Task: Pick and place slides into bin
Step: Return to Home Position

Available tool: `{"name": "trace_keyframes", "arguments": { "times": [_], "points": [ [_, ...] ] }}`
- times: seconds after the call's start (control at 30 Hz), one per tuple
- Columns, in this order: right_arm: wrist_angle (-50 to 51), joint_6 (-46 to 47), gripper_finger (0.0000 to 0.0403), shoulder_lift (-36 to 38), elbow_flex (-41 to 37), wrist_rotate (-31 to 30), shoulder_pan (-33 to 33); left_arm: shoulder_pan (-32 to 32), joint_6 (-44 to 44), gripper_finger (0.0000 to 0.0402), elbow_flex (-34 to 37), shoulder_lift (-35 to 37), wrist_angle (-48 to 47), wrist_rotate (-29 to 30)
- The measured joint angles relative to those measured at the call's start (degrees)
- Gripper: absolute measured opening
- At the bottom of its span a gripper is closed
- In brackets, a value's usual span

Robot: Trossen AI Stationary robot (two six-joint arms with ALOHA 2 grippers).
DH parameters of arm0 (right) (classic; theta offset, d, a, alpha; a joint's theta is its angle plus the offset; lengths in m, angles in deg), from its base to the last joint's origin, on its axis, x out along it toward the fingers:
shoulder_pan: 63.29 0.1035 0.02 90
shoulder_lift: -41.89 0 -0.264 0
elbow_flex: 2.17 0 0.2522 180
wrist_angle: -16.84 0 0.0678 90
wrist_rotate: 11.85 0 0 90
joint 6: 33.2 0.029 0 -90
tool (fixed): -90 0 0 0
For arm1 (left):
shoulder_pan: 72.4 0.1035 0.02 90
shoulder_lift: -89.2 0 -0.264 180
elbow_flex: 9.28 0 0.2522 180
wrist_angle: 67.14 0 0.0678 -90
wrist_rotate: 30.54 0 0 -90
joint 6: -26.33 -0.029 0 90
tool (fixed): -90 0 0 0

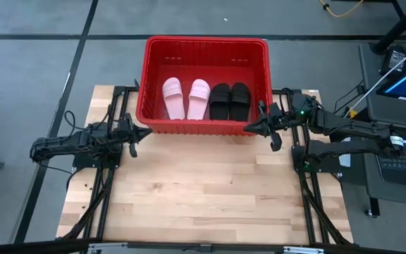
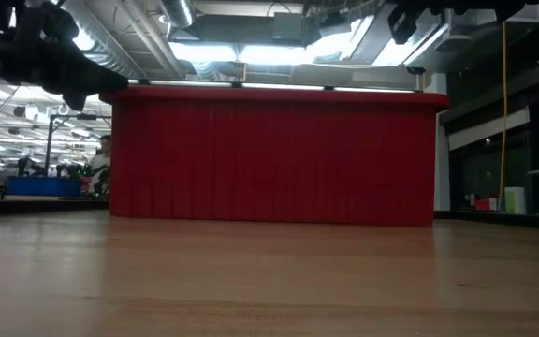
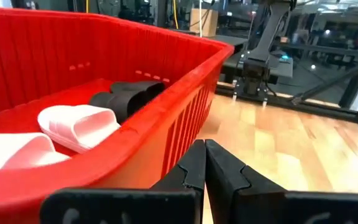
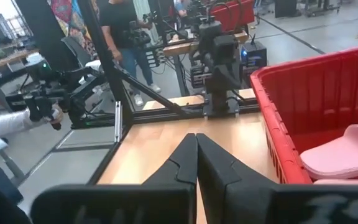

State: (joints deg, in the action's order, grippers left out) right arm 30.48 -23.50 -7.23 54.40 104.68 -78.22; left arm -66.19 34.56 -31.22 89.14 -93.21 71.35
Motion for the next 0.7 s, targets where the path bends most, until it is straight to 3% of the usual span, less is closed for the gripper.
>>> {"name": "trace_keyframes", "arguments": {
  "times": [0.23, 0.7],
  "points": [
    [0.1, -1.2, 0.0009, 0.0, 0.0, 0.0, 2.0, 0.0, 0.0, 0.0001, 0.4, 0.0, -0.7, -4.2],
    [-3.7, -1.1, 0.0009, 0.0, 0.0, -0.1, 6.8, 0.0, -1.5, 0.0001, 0.4, 0.0, -7.3, 2.1]
  ]
}}
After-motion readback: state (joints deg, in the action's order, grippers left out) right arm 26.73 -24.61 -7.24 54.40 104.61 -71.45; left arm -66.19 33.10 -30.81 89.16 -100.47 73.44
